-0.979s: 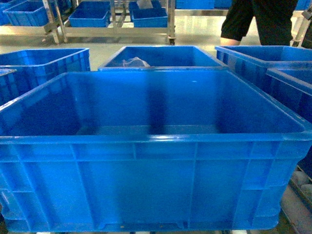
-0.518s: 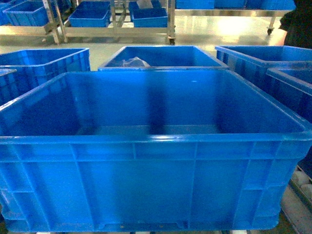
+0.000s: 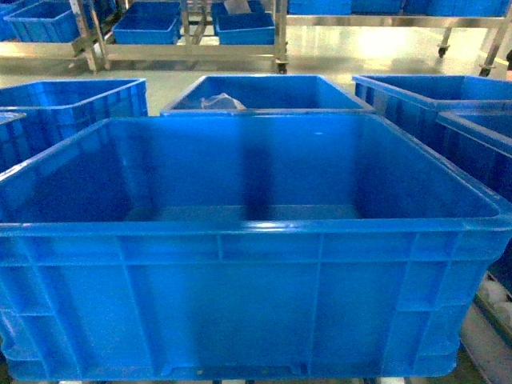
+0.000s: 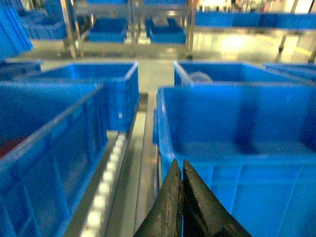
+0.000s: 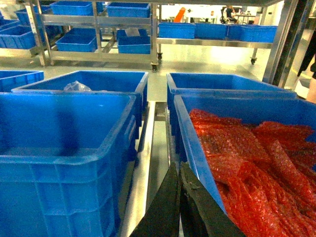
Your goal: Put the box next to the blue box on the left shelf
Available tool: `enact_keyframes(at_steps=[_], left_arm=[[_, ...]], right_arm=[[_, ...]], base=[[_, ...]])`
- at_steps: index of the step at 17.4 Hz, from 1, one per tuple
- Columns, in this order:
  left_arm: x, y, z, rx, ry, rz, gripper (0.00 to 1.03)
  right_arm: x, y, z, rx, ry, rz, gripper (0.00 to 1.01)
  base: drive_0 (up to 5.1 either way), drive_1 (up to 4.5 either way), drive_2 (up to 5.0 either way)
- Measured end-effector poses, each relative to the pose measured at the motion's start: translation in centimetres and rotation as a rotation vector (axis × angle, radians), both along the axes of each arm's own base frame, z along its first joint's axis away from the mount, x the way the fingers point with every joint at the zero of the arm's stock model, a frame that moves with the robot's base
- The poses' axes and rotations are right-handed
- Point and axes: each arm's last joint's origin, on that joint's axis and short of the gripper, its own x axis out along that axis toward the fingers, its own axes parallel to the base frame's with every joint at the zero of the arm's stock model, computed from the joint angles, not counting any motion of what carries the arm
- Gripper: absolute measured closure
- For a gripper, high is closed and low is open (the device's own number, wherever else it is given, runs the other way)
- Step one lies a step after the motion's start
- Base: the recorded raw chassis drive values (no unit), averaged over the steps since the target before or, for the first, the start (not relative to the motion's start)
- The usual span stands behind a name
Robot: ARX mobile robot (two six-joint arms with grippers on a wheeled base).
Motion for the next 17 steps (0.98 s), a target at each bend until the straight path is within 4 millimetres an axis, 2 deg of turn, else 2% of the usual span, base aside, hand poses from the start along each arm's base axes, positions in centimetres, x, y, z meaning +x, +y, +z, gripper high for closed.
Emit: enact_keyframes(at_steps=[4, 5, 6, 12, 17], left_arm=[[-0.02, 0.0, 0.03, 0.0, -0.004, -0.001, 1.02], [-0.02, 0.0, 0.04, 0.0, -0.005, -0.001, 0.97], [-0.02, -0.01, 0.04, 0.0, -0.005, -0.002, 0.81], [-0.02, 0.0, 0.04, 0.0, -0.005, -0.001, 0.05], [-0.02, 0.0, 0.04, 0.0, -0.005, -0.001, 0.05]], right_arm=[[0.01, -0.01, -0.25, 0.0, 0.022, -0.003, 1.0], [0.01, -0.01, -0.25, -0.001, 0.022, -0.003, 0.92], [0.01, -0.01, -0.25, -0.001, 0.022, -0.003, 0.78], [0.01, -0.01, -0.25, 0.0, 0.022, -0.003, 0.02], [0.01, -0.01, -0.25, 0.0, 0.022, -0.003, 0.03]], base=[[0.0, 0.0, 0.0], [0.0, 0.0, 0.0], [0.0, 0.0, 0.0], [0.0, 0.0, 0.0], [0.0, 0.0, 0.0]])
